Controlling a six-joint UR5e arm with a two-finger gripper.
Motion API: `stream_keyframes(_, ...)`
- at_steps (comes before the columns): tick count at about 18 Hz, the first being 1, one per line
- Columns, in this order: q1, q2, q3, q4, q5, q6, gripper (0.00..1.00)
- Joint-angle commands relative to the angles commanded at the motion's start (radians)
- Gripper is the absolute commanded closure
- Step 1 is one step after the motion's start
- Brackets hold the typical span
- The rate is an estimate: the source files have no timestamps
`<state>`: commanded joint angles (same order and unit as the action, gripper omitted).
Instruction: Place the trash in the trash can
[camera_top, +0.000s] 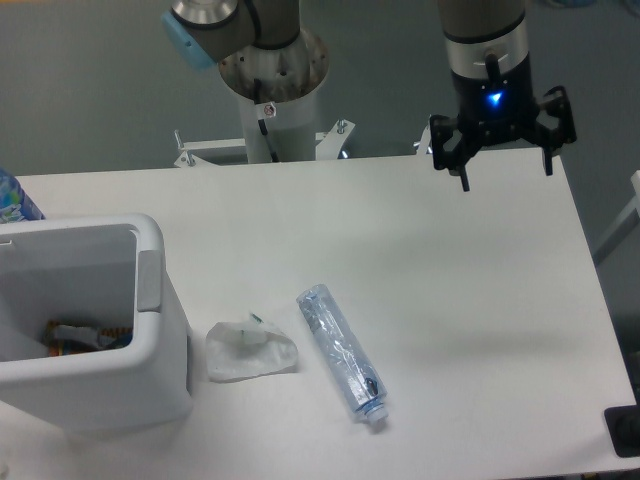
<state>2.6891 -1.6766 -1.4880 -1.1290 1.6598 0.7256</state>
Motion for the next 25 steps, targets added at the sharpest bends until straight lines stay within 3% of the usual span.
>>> stream_keyframes(15,-0.003,-0.006,-0.005,0.023,-0.061,-0.017,0.00)
stream_keyframes(19,-0.003,-0.021,-0.020,0.086,-0.107,-0.028,0.00)
stream_keyframes(25,-0.014,-0.035,-0.051,0.087,-0.109,-0.026,0.00)
